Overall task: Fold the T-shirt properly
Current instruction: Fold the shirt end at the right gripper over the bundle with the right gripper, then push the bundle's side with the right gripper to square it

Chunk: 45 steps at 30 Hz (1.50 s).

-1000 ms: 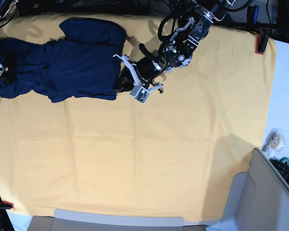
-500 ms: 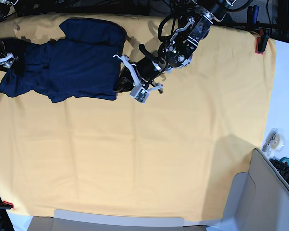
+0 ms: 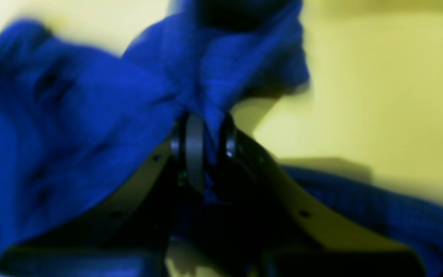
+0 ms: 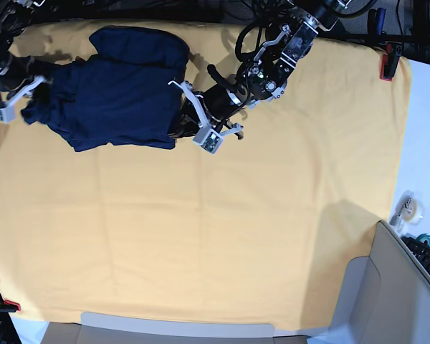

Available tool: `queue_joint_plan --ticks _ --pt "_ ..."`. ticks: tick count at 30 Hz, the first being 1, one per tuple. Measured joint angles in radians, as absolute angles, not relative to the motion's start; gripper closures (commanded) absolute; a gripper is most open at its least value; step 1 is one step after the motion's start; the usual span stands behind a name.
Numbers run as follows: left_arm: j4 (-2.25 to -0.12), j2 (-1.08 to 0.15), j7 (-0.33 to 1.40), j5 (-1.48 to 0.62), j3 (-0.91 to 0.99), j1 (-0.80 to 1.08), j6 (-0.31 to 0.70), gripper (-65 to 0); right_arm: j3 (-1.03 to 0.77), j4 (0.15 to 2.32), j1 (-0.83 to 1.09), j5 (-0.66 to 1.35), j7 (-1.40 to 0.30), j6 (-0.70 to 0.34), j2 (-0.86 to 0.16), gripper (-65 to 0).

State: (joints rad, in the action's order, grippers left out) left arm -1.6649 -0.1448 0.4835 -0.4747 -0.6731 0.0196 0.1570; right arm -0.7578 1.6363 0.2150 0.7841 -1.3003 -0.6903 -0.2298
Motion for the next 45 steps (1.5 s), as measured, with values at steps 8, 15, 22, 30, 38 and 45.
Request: queue_joint_plan --ticks 8,15,22,30,38,45 --pt "-1.735 -0.193 0.488 -0.477 -0.637 0.021 0.158 0.0 -0.717 2.012 0.202 0.800 -1.383 -0.678 -0.088 0.0" --pt "-1.769 -0.191 0.568 -0.479 -0.537 0.041 0.158 0.0 -0.569 2.008 0.202 0.748 -1.380 -0.669 -0.024 0.0" --pt "-1.774 -0.190 0.576 -0.479 -0.496 0.065 0.164 0.0 -0.392 2.007 0.179 0.654 -1.364 -0.564 0.032 0.0" --pt "-1.774 -0.191 0.577 -0.479 -0.496 0.080 0.164 0.0 -0.245 2.005 0.173 0.509 -1.306 -0.482 0.042 0.0" --pt "-1.774 -0.191 0.576 -0.479 -0.496 0.078 0.164 0.0 -0.135 2.001 0.174 0.439 -1.304 -0.467 0.039 -21.5" --pt "-1.774 -0.191 0.576 -0.479 -0.496 0.078 0.164 0.0 -0.130 2.001 0.174 0.443 -1.304 -0.471 0.036 -37.6"
